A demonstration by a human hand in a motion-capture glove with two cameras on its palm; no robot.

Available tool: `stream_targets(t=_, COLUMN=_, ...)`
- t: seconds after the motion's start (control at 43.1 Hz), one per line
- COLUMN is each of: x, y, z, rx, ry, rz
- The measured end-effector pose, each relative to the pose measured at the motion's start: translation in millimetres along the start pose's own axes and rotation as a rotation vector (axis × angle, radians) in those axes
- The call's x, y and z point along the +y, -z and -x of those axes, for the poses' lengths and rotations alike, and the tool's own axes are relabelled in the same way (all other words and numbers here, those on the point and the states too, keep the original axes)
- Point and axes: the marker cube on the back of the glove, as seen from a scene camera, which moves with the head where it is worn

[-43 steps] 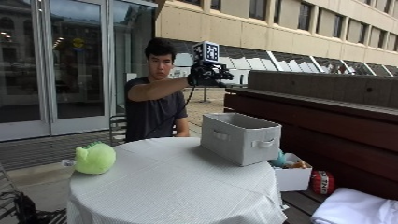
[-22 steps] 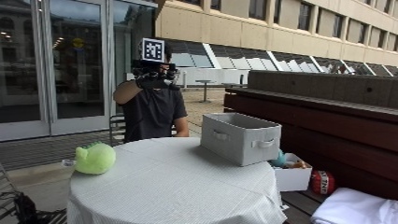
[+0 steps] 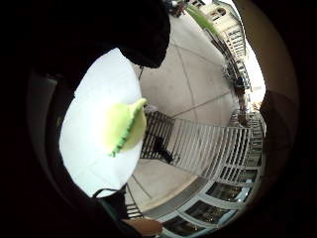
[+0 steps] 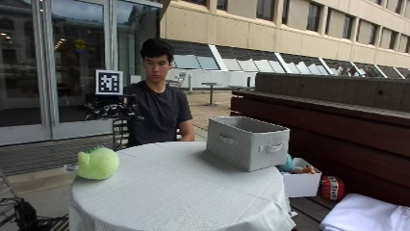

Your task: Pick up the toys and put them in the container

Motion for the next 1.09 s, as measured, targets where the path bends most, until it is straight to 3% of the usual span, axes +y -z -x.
stream_targets(t=0.139, x=4, y=-36, z=-31, rx=-0.008, ry=0.081, rz=0.030)
stream_targets(t=0.255, x=5, y=-68, z=-47, rx=0.006, ry=0.056, rz=0.061)
stream_targets(t=0.371, x=22, y=-90, z=-58, rx=0.022, ry=0.012, rz=0.190)
stream_targets(t=0.51, x=27, y=-115, z=-66, rx=0.022, ry=0.001, rz=0.200)
stream_targets(t=1.09, x=46, y=-161, z=-91, rx=0.035, ry=0.015, rz=0.388)
